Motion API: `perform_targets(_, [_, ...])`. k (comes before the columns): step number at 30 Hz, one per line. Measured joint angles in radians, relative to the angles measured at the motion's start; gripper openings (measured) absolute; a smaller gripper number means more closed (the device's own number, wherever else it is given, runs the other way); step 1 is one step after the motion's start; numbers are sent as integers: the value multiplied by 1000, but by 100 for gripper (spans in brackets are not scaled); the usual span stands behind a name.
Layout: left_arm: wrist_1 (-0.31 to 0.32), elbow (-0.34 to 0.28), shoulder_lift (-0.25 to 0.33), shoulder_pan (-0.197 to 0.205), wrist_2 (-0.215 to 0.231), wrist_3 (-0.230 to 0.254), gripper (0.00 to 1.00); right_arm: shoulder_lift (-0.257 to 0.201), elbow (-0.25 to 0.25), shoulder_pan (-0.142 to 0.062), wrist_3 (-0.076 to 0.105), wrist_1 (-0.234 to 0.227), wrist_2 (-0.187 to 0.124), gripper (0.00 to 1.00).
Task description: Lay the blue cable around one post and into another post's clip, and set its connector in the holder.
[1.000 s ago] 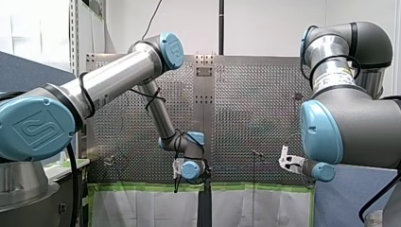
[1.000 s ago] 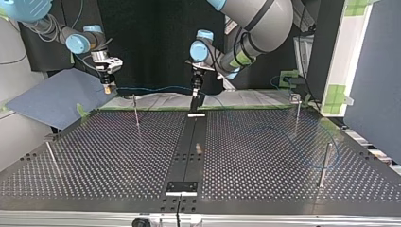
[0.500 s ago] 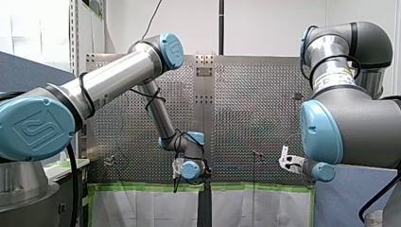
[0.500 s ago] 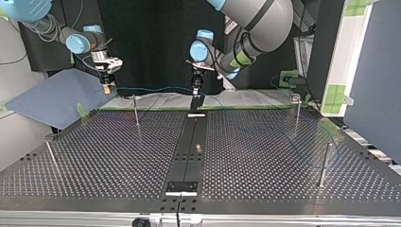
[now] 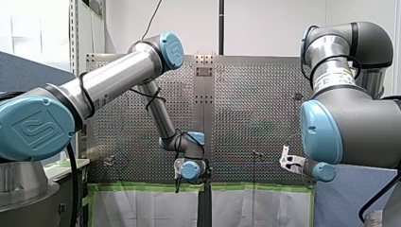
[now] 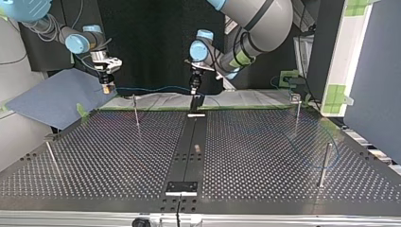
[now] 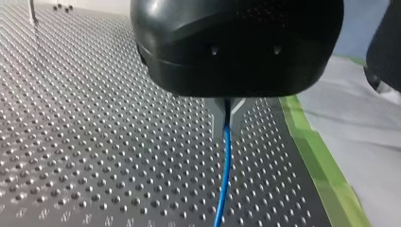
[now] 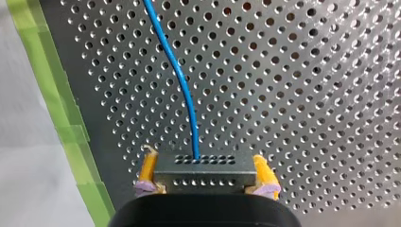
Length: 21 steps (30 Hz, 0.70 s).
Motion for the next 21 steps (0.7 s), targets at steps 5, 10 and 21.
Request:
perform_targets(5, [14, 9, 0, -14, 13, -5, 0, -1, 0, -9, 0, 0, 10, 0])
perform_targets(10, [5, 36, 0, -35, 8, -7, 0, -5, 0, -22, 0, 0, 28, 0])
perform_targets(21, [-8, 89, -1, -83, 3, -37, 0, -74, 0, -56, 16, 16, 85, 0])
